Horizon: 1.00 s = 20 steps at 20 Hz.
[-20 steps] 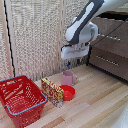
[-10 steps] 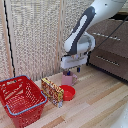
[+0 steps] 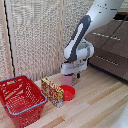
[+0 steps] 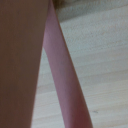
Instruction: Move your gripper towards the pink mug and hold it gently. Lift the pink mug from the surface. Position it above the basket, lowering it gently until it is placed inside. Release the grip on the pink mug, completing the task.
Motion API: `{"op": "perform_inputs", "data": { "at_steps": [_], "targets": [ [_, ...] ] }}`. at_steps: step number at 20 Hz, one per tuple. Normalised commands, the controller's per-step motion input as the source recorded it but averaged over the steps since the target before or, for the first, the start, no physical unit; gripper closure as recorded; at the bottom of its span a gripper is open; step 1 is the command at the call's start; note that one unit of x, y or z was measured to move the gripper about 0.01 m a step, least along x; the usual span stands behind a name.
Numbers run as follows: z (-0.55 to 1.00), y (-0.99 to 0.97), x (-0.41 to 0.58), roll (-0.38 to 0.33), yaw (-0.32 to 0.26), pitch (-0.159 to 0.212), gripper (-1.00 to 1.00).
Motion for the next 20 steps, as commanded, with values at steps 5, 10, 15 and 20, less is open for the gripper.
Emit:
{"op": "perform_inputs", "data": {
  "at_steps": [5, 10, 15, 20],
  "targets": [
    [-0.01, 0.00, 0.007, 0.000, 0.000, 0.002, 1.00],
    [0.01, 0.00, 0.038, 0.000, -0.002, -0.021, 1.00],
    [0.12, 0.00, 0.000, 0.031, 0.007, -0.002, 1.00],
    [0.40, -0.01, 0.030, 0.096, 0.000, 0.022, 1.00]
  ]
}}
